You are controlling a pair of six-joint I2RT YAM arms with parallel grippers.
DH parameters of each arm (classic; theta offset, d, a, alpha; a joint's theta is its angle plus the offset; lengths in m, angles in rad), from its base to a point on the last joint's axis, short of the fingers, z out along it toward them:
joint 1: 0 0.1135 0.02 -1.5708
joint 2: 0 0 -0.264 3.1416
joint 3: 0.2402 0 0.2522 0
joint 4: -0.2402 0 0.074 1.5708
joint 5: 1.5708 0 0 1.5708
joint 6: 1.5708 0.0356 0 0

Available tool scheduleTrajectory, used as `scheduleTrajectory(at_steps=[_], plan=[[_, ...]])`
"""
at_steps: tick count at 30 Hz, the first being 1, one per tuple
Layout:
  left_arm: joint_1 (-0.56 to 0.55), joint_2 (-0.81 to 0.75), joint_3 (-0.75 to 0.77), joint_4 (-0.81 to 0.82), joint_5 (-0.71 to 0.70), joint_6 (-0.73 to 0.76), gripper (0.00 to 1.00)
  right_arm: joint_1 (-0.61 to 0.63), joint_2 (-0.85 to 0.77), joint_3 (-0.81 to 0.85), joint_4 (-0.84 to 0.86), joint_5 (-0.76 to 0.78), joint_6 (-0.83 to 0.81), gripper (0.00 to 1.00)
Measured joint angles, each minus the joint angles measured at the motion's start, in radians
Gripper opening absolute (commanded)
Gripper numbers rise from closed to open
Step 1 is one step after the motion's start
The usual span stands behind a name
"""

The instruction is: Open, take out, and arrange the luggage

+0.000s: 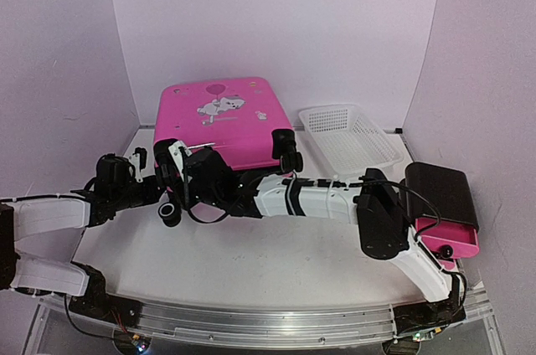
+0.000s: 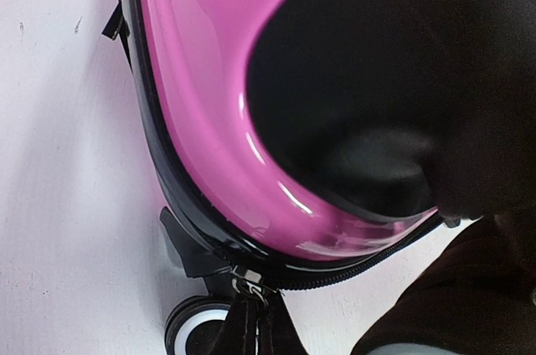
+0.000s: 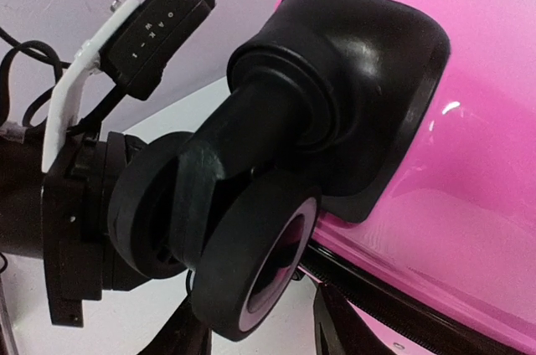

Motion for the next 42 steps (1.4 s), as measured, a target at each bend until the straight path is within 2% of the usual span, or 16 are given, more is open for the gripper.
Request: scheduleTrajectory(at_steps=[7,9,12,16,28,36,42], plan=[[0.001,0.0,0.0,0.0,0.003,-0.008,0.0,0.026,0.066,0.081,0.008,0.092,-0.024,0.34],[0.001,0.0,0.0,0.0,0.003,-0.008,0.0,0.031,0.075,0.098,0.01,0.125,-0.034,0.3],[0.002,0.0,0.0,0.0,0.003,-0.009,0.0,0.037,0.086,0.121,-0.009,0.162,-0.056,0.11],[0.001,0.0,0.0,0.0,0.003,-0.013,0.0,0.047,0.09,0.125,-0.024,0.211,-0.058,0.0],[-0.017,-0.011,0.0,-0.026,-0.077,-0.049,0.0,0.053,0.08,0.087,0.01,0.242,-0.077,0.0],[-0.023,-0.063,0.0,-0.098,-0.174,-0.048,0.0,0.035,-0.005,-0.033,0.027,0.106,-0.079,0.0],[0.004,0.014,0.06,-0.134,-0.248,-0.05,0.0,0.016,-0.019,-0.05,0.024,0.003,-0.08,0.0]])
